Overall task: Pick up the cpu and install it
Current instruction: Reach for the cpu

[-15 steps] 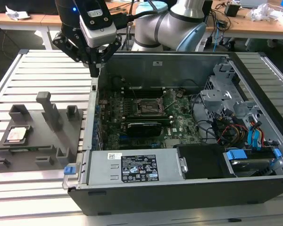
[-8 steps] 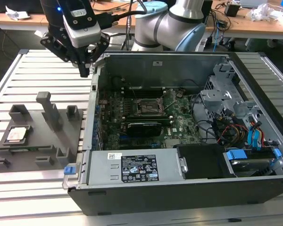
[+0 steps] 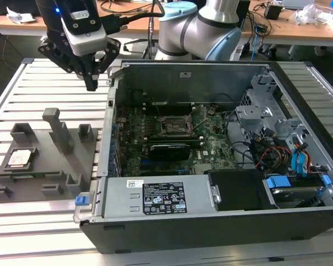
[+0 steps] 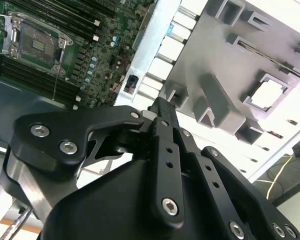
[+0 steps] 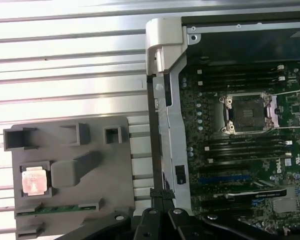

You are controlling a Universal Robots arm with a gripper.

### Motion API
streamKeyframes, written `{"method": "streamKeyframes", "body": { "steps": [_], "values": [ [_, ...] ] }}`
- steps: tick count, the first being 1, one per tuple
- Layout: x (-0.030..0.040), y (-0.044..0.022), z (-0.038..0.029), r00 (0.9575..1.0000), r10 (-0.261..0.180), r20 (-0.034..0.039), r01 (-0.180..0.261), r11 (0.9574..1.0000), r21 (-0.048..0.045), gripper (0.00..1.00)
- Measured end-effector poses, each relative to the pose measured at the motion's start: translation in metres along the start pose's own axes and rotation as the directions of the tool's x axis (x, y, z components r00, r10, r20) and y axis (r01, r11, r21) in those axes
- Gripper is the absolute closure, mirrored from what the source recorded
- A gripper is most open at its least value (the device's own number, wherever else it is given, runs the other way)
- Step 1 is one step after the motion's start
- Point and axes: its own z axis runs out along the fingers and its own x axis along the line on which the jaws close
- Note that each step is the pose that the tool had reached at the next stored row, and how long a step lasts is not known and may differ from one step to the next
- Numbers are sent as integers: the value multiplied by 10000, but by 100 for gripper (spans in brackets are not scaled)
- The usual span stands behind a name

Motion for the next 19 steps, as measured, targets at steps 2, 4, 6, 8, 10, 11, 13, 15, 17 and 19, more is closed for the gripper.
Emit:
{"method": "streamKeyframes", "body": {
  "steps": [2,4,6,8,10,11,13,15,17,19],
  "values": [
    [50,-4,-1,10000,1,0,-1,10000,0,89],
    [84,-6,-2,10000,0,0,0,10000,0,89],
    [144,-11,-3,10000,-1,0,1,10000,0,89],
    [193,-14,-4,10000,0,0,0,10000,-1,89],
    [232,-17,-5,10000,0,0,0,10000,-1,89],
    [248,-18,-6,10000,0,0,0,10000,-1,89],
    [276,-21,-6,10000,0,1,0,10000,-1,89],
    [307,-23,-7,10000,0,0,0,10000,-1,89],
    [370,-28,-9,10000,-1,0,1,10000,0,89],
    [412,-31,-10,10000,0,0,0,10000,0,89]
  ]
}}
